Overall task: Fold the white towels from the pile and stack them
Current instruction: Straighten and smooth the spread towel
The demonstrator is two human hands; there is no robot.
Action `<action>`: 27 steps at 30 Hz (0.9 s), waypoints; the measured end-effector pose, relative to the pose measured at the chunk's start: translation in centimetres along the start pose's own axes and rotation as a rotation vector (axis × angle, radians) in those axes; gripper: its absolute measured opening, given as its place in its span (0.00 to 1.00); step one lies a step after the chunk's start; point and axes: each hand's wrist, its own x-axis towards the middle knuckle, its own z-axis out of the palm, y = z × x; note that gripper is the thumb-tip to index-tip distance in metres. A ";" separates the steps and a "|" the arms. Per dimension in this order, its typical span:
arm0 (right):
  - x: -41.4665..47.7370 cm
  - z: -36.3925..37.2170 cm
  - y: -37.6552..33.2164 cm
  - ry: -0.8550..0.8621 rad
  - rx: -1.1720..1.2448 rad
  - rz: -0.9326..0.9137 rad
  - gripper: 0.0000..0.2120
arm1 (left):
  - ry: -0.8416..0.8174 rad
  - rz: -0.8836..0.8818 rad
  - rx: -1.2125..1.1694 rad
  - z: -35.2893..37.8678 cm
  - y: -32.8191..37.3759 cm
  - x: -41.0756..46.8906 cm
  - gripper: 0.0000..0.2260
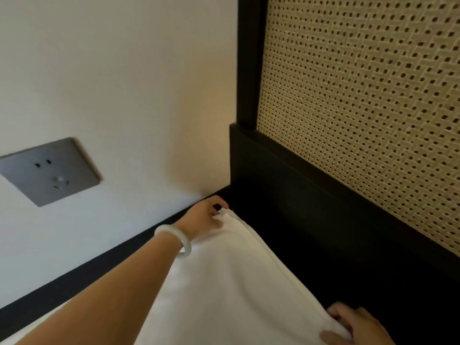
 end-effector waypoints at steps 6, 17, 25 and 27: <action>-0.6 0.2 3.2 0.100 0.161 -0.012 0.15 | -0.059 0.136 0.044 0.4 0.6 0.4 0.21; -1.2 -0.3 1.5 0.035 0.194 0.086 0.10 | -0.006 0.072 0.152 0.1 0.6 -0.2 0.09; -1.7 0.6 1.8 0.072 0.281 0.075 0.07 | -0.025 0.042 0.313 -0.4 2.1 -1.1 0.04; -1.8 0.5 1.8 0.081 0.277 0.065 0.07 | -0.049 0.034 0.377 -0.5 2.4 -1.2 0.03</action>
